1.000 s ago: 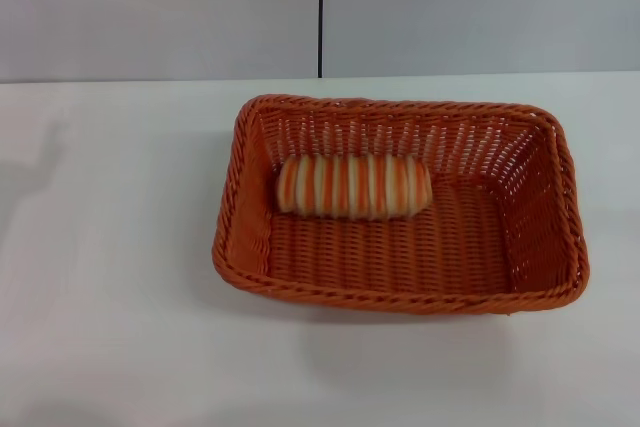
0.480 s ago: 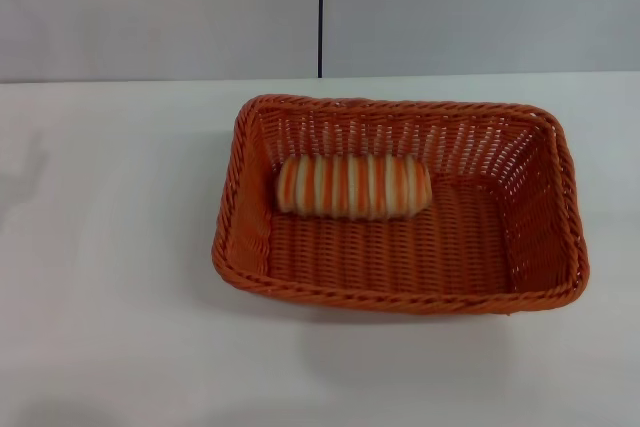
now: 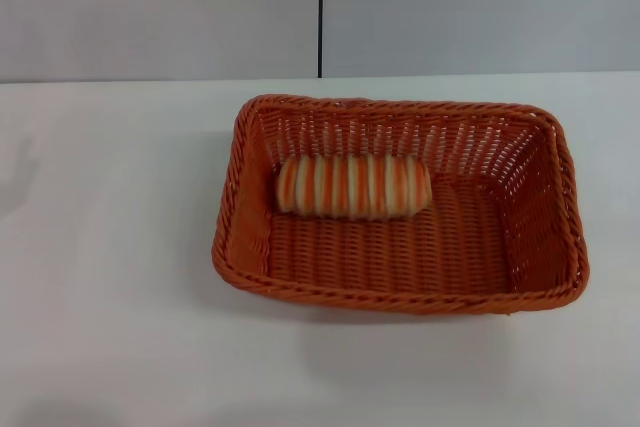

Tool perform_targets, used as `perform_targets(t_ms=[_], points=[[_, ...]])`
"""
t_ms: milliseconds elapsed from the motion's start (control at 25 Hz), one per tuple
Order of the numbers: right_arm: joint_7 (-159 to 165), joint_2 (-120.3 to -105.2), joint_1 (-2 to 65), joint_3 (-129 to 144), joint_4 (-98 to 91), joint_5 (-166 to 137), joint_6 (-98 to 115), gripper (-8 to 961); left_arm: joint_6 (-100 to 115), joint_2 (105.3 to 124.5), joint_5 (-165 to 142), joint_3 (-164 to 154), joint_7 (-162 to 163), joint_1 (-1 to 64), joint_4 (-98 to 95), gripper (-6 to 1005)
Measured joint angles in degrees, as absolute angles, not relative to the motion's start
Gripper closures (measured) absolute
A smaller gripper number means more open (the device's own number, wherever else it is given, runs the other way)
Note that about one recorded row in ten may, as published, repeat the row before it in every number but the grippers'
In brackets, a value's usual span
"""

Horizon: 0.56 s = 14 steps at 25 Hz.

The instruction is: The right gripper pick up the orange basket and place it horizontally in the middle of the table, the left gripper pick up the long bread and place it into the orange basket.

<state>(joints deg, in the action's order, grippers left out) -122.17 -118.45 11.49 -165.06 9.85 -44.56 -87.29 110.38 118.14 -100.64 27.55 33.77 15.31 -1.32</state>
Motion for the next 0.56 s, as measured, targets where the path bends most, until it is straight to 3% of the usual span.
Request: perform_targets(t_ms=[560], points=[[-122.2,-118.7,11.2,-165.1,9.4,-44.5,-86.8,326,110.1,118.37,-100.8,27.7,34.1,15.2,-1.3,186]])
